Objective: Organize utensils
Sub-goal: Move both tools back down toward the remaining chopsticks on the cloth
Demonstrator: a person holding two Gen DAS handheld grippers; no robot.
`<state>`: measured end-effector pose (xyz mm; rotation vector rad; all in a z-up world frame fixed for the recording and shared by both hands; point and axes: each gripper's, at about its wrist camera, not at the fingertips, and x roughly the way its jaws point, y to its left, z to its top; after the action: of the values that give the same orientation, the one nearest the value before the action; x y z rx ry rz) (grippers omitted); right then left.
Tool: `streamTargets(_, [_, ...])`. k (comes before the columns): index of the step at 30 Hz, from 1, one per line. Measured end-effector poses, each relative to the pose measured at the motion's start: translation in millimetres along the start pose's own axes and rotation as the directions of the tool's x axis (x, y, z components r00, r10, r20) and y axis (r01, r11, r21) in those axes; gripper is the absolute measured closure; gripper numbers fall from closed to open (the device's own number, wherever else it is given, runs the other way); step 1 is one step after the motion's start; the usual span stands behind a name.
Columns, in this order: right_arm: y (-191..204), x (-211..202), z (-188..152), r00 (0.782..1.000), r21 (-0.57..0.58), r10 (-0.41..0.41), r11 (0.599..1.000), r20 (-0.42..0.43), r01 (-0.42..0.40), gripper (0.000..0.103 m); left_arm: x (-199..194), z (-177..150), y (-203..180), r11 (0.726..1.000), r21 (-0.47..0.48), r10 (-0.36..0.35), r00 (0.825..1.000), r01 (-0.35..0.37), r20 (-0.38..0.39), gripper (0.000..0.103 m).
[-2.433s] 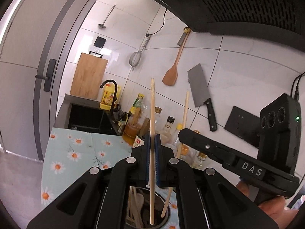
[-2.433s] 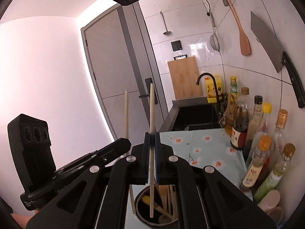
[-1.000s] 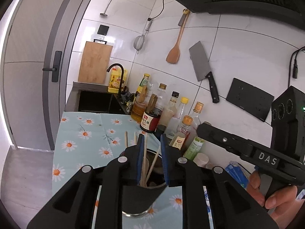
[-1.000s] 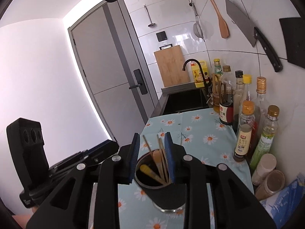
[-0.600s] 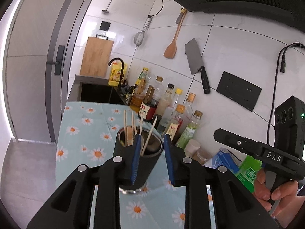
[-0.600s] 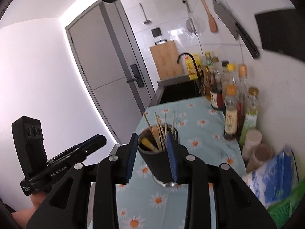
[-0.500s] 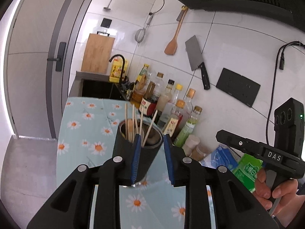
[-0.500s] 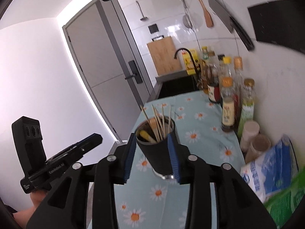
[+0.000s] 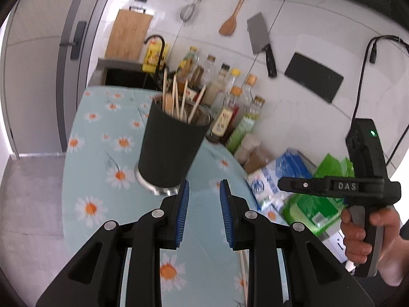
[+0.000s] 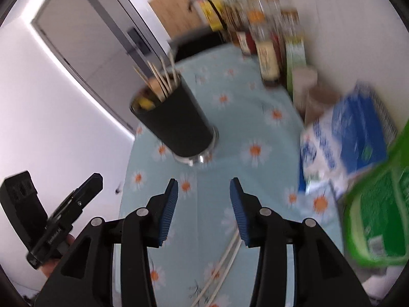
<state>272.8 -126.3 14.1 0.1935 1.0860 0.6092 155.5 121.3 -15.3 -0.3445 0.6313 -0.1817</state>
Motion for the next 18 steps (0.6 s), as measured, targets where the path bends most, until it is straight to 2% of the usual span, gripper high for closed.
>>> streamTargets(4, [-12.6, 17.6, -10.3, 0.995, 0.059, -0.032, 0.998, -0.091, 0.038, 0.06, 11.1, -19.3, 2.0, 1.0, -0.008, -0.002, 0.998, 0.002, -0.061, 0.079])
streamTargets(6, [-20.4, 31.4, -18.0, 0.985, 0.099, -0.04, 0.993, -0.17, 0.057, 0.064, 16.2, -27.2, 2.3, 1.0, -0.008, -0.005, 0.997, 0.004, -0.083, 0.079])
streamTargets(10, [-35.1, 59.5, -35.7, 0.951, 0.171, -0.036, 0.981, -0.307, 0.092, 0.07, 26.6, -42.7, 3.6, 1.0, -0.008, -0.005, 0.992, 0.004, -0.127, 0.079])
streamTargets(12, [-41.6, 72.5, -45.1, 0.929, 0.197, -0.037, 0.973, -0.369, 0.117, 0.077, 30.9, -48.1, 5.0, 1.0, -0.018, -0.01, 0.99, 0.007, -0.144, 0.079])
streamTargets(13, [-43.7, 76.5, -48.2, 0.921, 0.208, -0.034, 0.97, -0.387, 0.123, 0.084, 33.4, -51.6, 6.2, 1.0, -0.026, -0.017, 0.988, 0.013, -0.155, 0.079])
streamTargets(18, [-47.2, 92.0, -58.5, 0.879, 0.206, -0.081, 0.958, -0.471, 0.199, 0.085, 40.0, -65.1, 7.2, 1.0, -0.012, -0.013, 0.982, 0.011, -0.189, 0.079])
